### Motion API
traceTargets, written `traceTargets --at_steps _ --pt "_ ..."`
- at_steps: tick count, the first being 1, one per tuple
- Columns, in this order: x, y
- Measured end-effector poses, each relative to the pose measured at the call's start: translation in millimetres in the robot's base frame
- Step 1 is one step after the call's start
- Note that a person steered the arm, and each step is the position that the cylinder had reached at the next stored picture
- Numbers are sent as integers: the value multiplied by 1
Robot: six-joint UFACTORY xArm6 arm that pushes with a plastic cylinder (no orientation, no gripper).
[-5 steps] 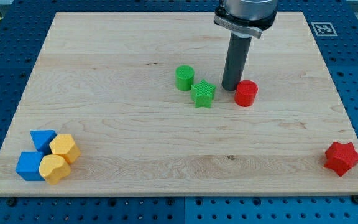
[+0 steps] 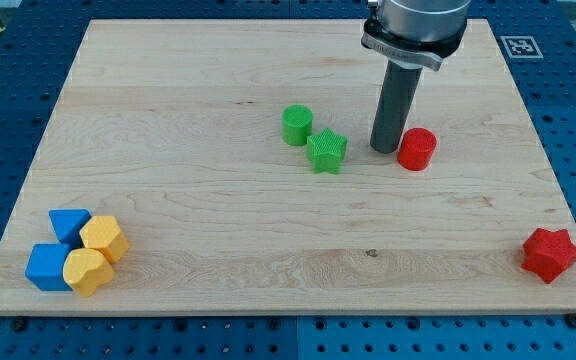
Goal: Move red circle above the red star
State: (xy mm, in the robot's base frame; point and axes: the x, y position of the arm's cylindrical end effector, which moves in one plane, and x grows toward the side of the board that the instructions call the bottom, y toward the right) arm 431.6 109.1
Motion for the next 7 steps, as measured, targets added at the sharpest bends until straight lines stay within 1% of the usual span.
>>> traceTargets --at_steps 2,3,4,6,7 --pt "20 72" --pt "20 103" --pt "25 117" --pt "11 120" --pt "34 132"
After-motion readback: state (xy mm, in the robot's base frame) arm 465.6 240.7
